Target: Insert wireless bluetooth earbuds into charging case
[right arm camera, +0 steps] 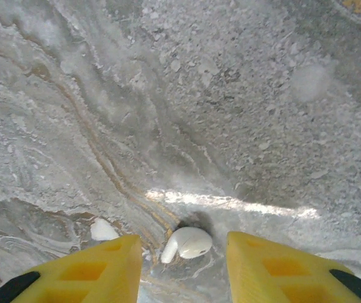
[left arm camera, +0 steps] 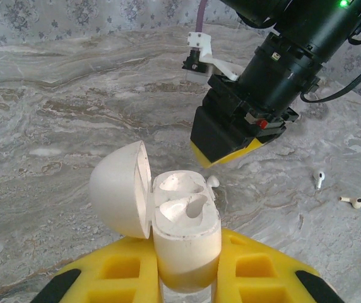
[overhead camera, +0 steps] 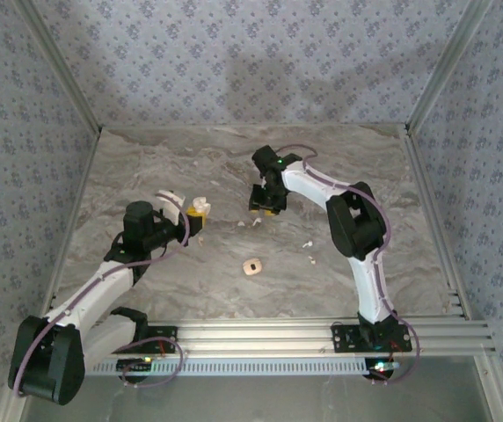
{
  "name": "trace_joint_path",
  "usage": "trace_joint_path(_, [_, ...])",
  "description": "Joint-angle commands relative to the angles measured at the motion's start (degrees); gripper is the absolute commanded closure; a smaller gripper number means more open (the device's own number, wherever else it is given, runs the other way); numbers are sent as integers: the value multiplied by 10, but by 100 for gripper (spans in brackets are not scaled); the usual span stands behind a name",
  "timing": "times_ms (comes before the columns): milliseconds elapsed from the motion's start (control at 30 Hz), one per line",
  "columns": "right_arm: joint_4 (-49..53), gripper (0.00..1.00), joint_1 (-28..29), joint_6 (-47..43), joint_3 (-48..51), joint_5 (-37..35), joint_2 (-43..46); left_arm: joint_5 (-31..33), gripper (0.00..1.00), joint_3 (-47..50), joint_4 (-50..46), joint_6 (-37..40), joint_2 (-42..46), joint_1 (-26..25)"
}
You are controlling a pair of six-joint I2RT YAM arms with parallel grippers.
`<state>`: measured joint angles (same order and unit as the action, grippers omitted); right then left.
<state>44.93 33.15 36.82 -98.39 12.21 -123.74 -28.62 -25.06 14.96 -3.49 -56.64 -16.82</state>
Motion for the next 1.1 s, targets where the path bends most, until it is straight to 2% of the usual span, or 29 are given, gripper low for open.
trace_joint_path(0, [13, 59, 7, 26, 9, -4, 8, -1, 82, -18, 6, 8, 6, 5])
trace_joint_path(567, [13, 59, 12, 27, 7, -6, -30, 0, 82, -17, 3, 8, 12, 5])
trace_joint_path(1067, [4, 67, 11, 29, 3, -1, -52, 1, 82, -17, 2, 10, 11, 5])
